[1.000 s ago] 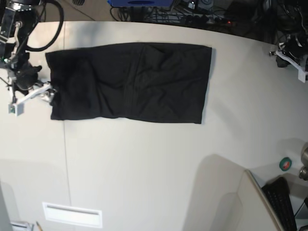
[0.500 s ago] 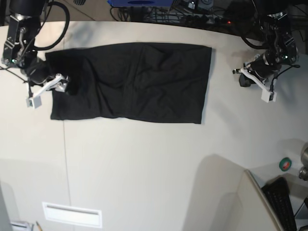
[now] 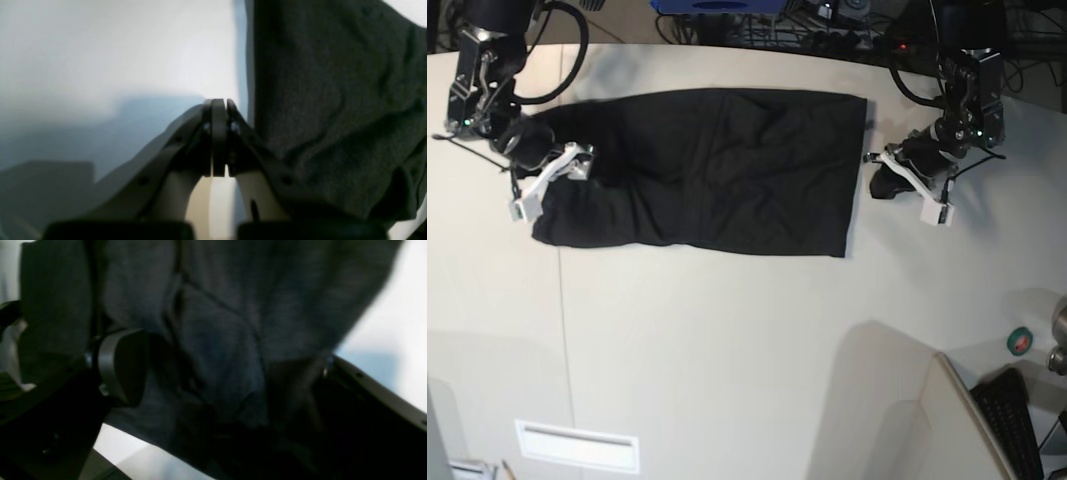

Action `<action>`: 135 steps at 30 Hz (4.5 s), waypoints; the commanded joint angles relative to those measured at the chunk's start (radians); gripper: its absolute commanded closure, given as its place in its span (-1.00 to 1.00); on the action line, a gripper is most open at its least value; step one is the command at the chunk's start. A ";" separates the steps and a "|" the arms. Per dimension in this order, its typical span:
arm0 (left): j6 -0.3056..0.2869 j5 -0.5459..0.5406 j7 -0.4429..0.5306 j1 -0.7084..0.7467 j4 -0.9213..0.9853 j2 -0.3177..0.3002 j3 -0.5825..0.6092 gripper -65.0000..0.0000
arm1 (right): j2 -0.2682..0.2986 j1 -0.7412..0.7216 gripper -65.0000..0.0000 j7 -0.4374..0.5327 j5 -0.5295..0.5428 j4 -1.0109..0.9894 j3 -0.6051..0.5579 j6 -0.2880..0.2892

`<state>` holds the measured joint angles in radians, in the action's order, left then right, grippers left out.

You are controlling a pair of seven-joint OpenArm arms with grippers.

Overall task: Layout the t-shirt on the table in an organized manner, then fold the t-shirt properly
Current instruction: 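Grasp both ends of the folded shirt with both grippers, then fold the shirt with the right gripper toward the left gripper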

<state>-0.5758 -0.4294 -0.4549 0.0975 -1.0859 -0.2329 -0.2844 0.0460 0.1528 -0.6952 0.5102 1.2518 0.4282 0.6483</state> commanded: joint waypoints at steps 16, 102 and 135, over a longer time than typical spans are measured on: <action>0.072 0.013 0.091 -0.005 0.049 -0.010 0.178 1.00 | 0.044 -0.072 0.21 -0.017 -0.011 -0.128 0.077 0.001; 0.145 0.013 0.084 0.000 -0.009 0.002 0.359 1.00 | -0.113 -0.147 1.00 -0.088 -0.014 0.328 -0.980 -0.922; 0.145 0.011 0.083 0.008 -0.012 -0.030 0.353 1.00 | -0.119 -0.183 1.00 -0.085 -0.017 0.263 -1.040 -0.888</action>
<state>-0.4599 -0.4603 -0.3168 0.0975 -1.0996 -0.2523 0.0708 -0.0608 -0.0147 -0.7918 0.4870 1.5002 -0.6109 -0.2459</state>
